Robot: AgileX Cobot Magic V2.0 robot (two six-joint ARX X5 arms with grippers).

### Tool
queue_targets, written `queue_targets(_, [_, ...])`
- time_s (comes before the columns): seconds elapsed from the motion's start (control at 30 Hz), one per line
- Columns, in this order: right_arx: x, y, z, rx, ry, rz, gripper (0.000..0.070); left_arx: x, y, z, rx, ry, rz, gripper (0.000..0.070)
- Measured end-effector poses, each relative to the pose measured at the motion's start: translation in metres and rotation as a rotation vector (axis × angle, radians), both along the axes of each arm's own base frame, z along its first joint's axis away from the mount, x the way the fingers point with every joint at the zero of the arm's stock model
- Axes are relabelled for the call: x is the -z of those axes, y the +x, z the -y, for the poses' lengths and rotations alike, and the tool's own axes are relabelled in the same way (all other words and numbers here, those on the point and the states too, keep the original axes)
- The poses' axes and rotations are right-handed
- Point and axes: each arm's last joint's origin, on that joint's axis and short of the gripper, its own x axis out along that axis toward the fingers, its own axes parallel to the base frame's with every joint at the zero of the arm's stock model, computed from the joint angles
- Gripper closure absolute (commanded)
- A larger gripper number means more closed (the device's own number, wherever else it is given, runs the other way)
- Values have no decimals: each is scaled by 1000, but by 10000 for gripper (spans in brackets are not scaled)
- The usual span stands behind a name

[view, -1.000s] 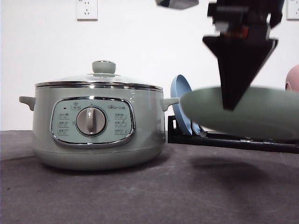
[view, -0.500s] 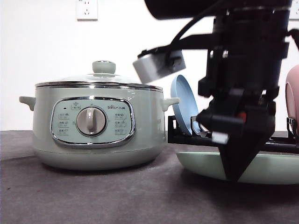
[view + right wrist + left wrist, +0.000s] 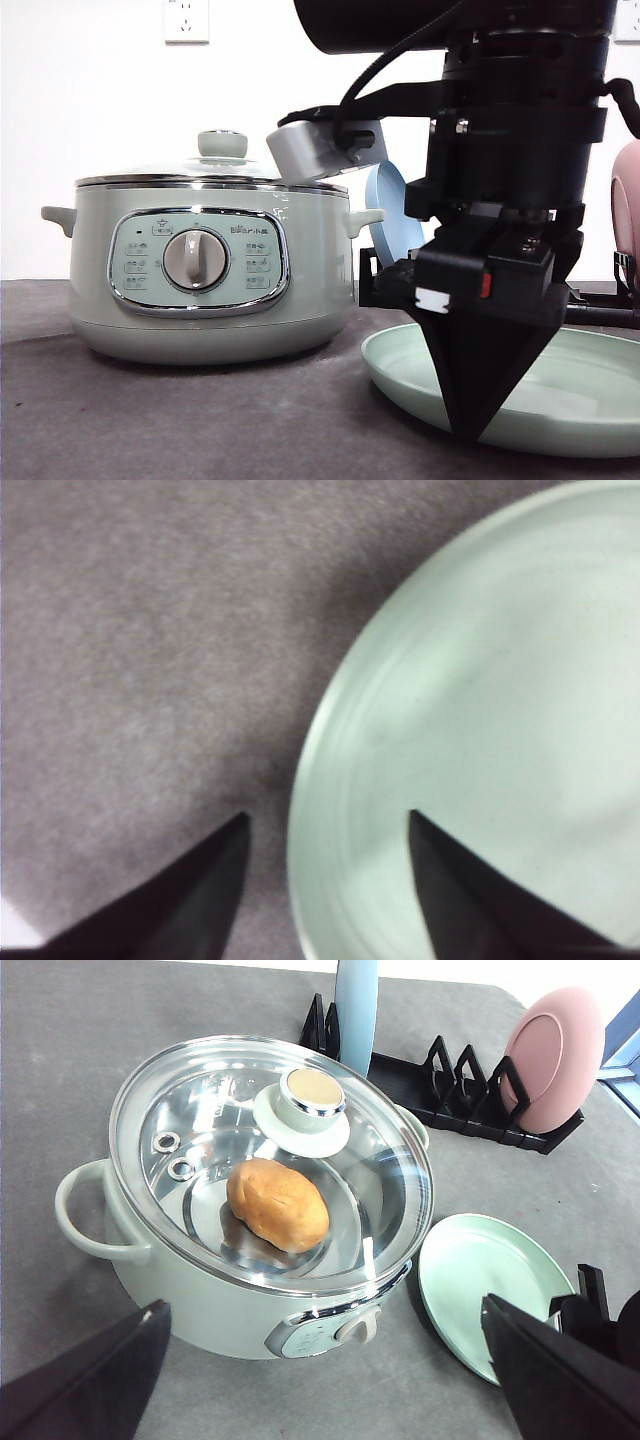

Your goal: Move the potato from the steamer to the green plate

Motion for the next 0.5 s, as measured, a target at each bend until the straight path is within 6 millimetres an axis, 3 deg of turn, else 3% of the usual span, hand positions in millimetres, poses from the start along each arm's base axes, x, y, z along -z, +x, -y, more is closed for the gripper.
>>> queue_targets(0.13, [-2,0,1,1,8,6,351,0,0,0,0,0,0,63])
queue_targets(0.23, [-17,-2,3,1,53,33,352,0,0,0,0,0,0,63])
queue_targets(0.5, [-99,5,21,22,373,139,352,0,0,0,0,0,0,63])
